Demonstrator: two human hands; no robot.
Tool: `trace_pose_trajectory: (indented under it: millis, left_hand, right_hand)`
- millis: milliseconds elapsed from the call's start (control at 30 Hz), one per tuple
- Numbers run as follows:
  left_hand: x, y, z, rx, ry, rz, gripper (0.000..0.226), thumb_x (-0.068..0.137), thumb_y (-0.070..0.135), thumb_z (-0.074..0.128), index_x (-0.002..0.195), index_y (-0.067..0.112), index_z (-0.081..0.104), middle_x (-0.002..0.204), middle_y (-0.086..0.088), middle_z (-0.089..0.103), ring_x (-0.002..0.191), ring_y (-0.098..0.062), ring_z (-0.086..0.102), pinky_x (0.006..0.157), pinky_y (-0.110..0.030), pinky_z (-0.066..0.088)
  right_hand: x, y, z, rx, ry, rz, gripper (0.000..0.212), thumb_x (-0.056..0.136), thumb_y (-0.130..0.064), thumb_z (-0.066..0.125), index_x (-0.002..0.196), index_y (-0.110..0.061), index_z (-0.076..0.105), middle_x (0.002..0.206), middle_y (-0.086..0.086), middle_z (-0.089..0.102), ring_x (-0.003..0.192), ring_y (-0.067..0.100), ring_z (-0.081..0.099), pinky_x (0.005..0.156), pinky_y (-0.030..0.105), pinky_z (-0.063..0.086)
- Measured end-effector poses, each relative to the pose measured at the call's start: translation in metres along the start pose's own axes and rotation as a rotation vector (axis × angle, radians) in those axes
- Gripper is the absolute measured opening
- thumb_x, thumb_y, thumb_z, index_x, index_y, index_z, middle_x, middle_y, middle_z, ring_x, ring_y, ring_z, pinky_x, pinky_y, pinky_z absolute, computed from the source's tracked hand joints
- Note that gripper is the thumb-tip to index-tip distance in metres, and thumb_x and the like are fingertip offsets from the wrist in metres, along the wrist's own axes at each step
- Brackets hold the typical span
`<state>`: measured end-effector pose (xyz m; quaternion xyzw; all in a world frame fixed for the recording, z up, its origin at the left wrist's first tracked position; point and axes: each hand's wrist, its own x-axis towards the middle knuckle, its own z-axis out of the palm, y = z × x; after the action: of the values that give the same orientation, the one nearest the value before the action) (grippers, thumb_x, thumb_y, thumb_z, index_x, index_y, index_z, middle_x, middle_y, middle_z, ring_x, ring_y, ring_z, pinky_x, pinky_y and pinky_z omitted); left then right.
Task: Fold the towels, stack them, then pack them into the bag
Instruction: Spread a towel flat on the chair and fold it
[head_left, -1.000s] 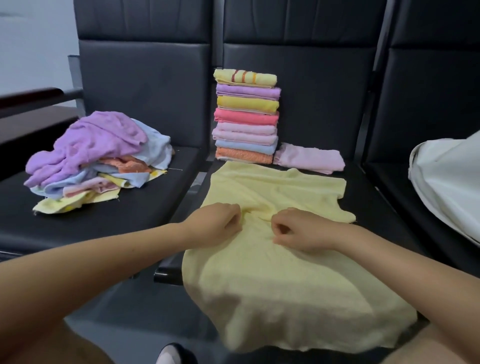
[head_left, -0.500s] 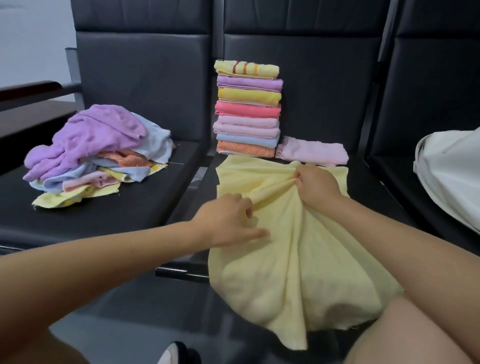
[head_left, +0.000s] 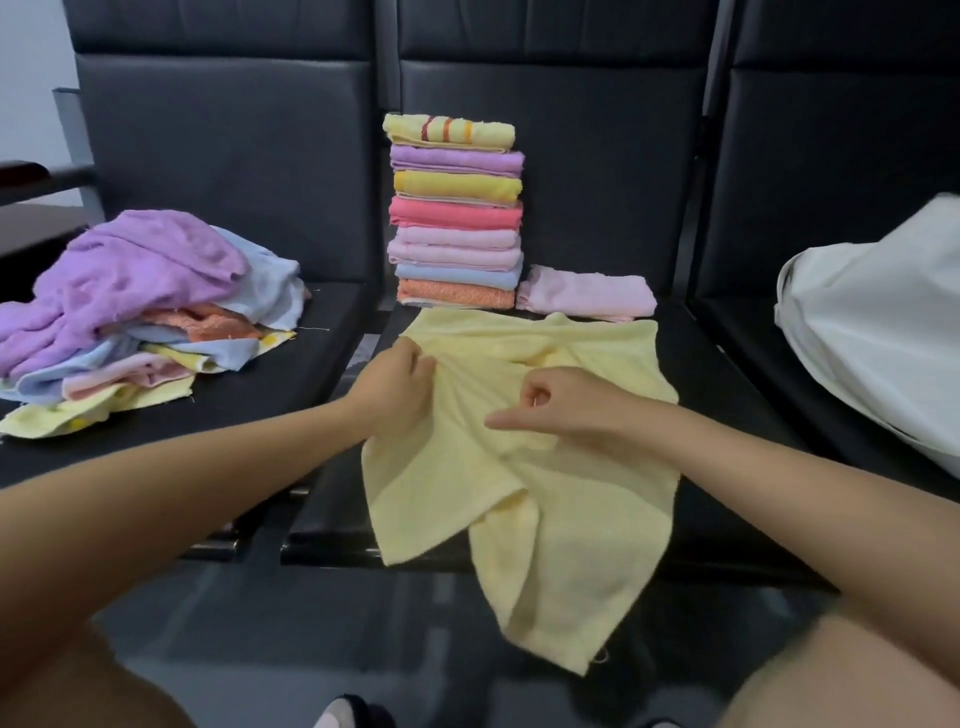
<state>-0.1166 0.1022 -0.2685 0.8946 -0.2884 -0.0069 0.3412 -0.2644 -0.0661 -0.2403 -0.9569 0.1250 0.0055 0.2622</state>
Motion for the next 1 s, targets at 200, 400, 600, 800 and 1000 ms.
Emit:
trace_pose_trajectory:
  millis: [200, 400, 600, 800, 1000]
  left_hand:
    - [0.014, -0.014, -0.018, 0.124, 0.032, 0.061, 0.018, 0.1, 0.03, 0.045, 0.102, 0.014, 0.051, 0.09, 0.0, 0.059, 0.081, -0.02, 0.052, 0.066, -0.034, 0.035]
    - [0.01, -0.022, -0.023, 0.413, 0.099, 0.268, 0.022, 0.102, 0.033, 0.038, 0.11, 0.019, 0.053, 0.103, 0.002, 0.059, 0.087, -0.022, 0.056, 0.064, -0.034, 0.039]
    - [-0.004, -0.016, -0.015, 0.307, 0.208, 0.339, 0.022, 0.094, 0.025, 0.054, 0.113, 0.016, 0.062, 0.111, -0.003, 0.054, 0.107, -0.025, 0.045, 0.088, -0.037, 0.04]
    - [-0.039, 0.02, 0.001, 0.171, -0.273, 0.295, 0.035, 0.083, 0.061, 0.057, 0.089, 0.027, 0.058, 0.091, 0.011, 0.057, 0.09, -0.013, 0.054, 0.077, -0.03, 0.044]
    - [-0.042, 0.012, 0.007, 0.215, -0.275, 0.389, 0.016, 0.093, 0.024, 0.052, 0.082, 0.013, 0.054, 0.08, 0.003, 0.049, 0.08, -0.019, 0.052, 0.065, -0.024, 0.041]
  right_hand:
    - [0.001, -0.002, 0.021, -0.136, -0.069, -0.077, 0.024, 0.087, -0.034, 0.065, 0.074, -0.025, 0.048, 0.078, -0.011, 0.049, 0.08, 0.016, 0.05, 0.069, 0.031, 0.039]
    - [0.017, 0.008, 0.015, -0.105, 0.122, -0.073, 0.014, 0.095, -0.024, 0.055, 0.089, -0.016, 0.046, 0.088, 0.0, 0.055, 0.081, 0.02, 0.049, 0.07, 0.035, 0.038]
    - [0.036, 0.03, 0.003, 0.1, 0.276, 0.099, 0.012, 0.087, -0.026, 0.065, 0.08, -0.019, 0.058, 0.072, -0.008, 0.053, 0.07, 0.012, 0.05, 0.061, 0.027, 0.038]
    - [0.041, 0.033, -0.001, -0.193, 0.335, 0.076, 0.013, 0.087, -0.031, 0.064, 0.081, -0.023, 0.055, 0.075, -0.012, 0.049, 0.076, 0.014, 0.051, 0.06, 0.03, 0.036]
    - [0.031, 0.004, -0.007, -0.069, 0.242, 0.112, 0.007, 0.088, -0.018, 0.056, 0.09, -0.013, 0.06, 0.076, -0.005, 0.058, 0.074, 0.017, 0.057, 0.059, 0.028, 0.04]
